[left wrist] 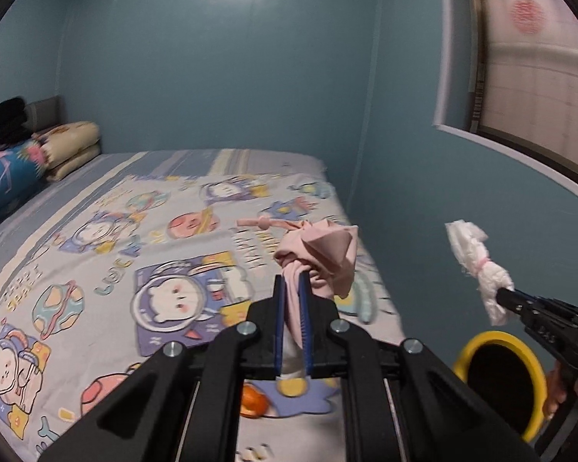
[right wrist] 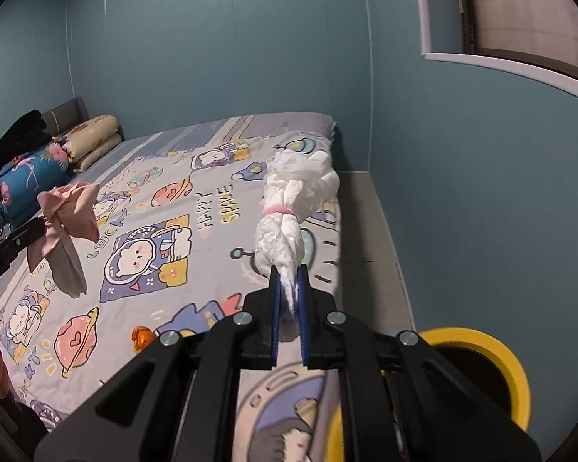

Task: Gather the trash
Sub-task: 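Carry the pink cloth and white tissue over the yellow-rimmed bin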

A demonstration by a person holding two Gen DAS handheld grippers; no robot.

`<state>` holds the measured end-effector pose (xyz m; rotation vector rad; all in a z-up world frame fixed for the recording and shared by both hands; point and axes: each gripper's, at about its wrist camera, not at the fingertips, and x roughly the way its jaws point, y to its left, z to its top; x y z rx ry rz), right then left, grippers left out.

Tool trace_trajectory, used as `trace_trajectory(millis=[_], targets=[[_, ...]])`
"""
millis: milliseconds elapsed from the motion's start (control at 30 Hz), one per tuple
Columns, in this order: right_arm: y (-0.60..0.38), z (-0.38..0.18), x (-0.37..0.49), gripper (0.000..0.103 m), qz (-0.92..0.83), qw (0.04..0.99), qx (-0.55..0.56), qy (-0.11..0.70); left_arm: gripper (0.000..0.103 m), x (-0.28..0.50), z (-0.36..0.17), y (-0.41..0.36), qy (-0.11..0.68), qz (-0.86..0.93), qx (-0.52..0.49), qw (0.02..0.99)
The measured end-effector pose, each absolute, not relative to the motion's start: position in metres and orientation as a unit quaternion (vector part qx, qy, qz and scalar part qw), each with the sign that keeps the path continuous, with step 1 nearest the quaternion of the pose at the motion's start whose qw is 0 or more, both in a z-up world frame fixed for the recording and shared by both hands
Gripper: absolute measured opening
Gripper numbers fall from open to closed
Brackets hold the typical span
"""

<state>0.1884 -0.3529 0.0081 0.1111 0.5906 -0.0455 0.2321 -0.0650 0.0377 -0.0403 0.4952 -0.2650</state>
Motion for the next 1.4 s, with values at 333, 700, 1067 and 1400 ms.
trace_trajectory(millis=[333, 700, 1067, 1400], targets=[[-0.398, 0.017, 0.122, 0.007, -0.063, 0.960, 0.069, 0.265, 0.007, 0.173, 0.057, -0.140, 0.212, -0.204, 0.010, 0.956], [-0.441, -0.007, 0.077, 0.007, -0.096, 0.951, 0.101, 0.275, 0.007, 0.142, 0.055, -0.214, 0.199, -0.254, 0.047, 0.945], [-0.470, -0.034, 0.059, 0.007, -0.117, 0.942, 0.124, 0.288, 0.007, 0.132, 0.038, -0.272, 0.205, -0.291, 0.070, 0.932], [-0.494, -0.069, 0.061, 0.007, -0.132, 0.927, 0.151, 0.316, 0.007, 0.144, 0.007, -0.311, 0.243, -0.309, 0.087, 0.916]])
